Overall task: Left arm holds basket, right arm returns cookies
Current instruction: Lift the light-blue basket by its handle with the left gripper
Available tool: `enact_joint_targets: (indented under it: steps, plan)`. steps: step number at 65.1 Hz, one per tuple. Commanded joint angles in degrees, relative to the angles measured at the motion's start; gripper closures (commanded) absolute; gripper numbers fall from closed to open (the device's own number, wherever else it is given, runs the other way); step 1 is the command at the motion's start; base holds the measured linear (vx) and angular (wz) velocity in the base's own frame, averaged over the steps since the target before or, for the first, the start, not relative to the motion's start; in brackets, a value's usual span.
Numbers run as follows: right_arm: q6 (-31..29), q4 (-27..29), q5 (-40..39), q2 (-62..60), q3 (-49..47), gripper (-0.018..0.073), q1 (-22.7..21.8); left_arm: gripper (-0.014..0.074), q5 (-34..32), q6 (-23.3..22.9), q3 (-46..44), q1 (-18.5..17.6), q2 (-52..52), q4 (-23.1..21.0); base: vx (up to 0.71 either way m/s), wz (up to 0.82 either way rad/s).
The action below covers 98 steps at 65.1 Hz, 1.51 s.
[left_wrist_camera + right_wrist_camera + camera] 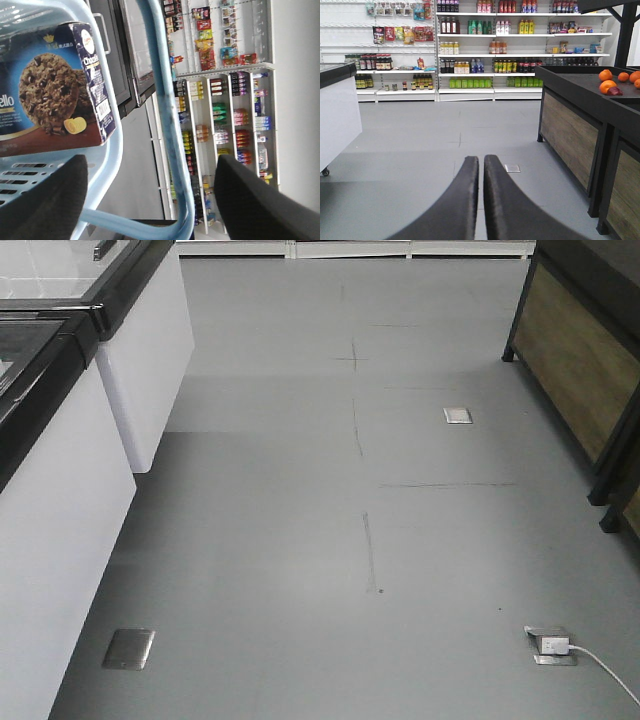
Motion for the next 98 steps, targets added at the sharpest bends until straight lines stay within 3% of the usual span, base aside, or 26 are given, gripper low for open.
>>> enact_joint_targets:
  steps: [1,6,27,40,50,60,82,98]
  plan:
    - [-0.2,-0.6,-4.2,-0.8,1.0,0.0566,-0.2,0.0079,2.1,4.2,-1.9,-1.1,-0.5,-10.0,0.00,0.00]
    - [-0.2,-0.6,-4.2,-0.8,1.0,0.0566,-0.2,0.0079,2.5,5.8,-1.9,-2.1,0.6,-14.3,0.00,0.00]
    - [-0.2,-0.6,-4.2,-0.8,1.0,0.0566,-0.2,0.0079,3.4,5.9,-8.1,-3.4,4.4,-14.0,0.00,0.00]
    - [-0.2,-0.6,-4.2,-0.8,1.0,0.0566,-0.2,0.0106,3.2,3.2,-8.7,-3.4,5.5,-14.2,0.00,0.00]
    - [-0.2,-0.6,-4.2,-0.8,1.0,0.0566,-0.2,0.0271,2.1,3.1,-8.7,-3.4,5.5,-14.2,0.00,0.00]
    - [-0.2,-0.6,-4.2,-0.8,1.0,0.0566,-0.2,0.0604,0.7,3.3,-8.7,-3.4,5.6,-14.2,0.00,0.00]
    - [-0.2,-0.6,-4.2,-0.8,1.0,0.0566,-0.2,0.0604,1.9,2.4,-11.0,-3.5,7.5,-14.2,0.00,0.00]
    - [-0.2,-0.6,-4.2,-0.8,1.0,0.0566,-0.2,0.0604,1.1,0.8,-28.2,-7.6,7.6,-14.2,0.00,0.00]
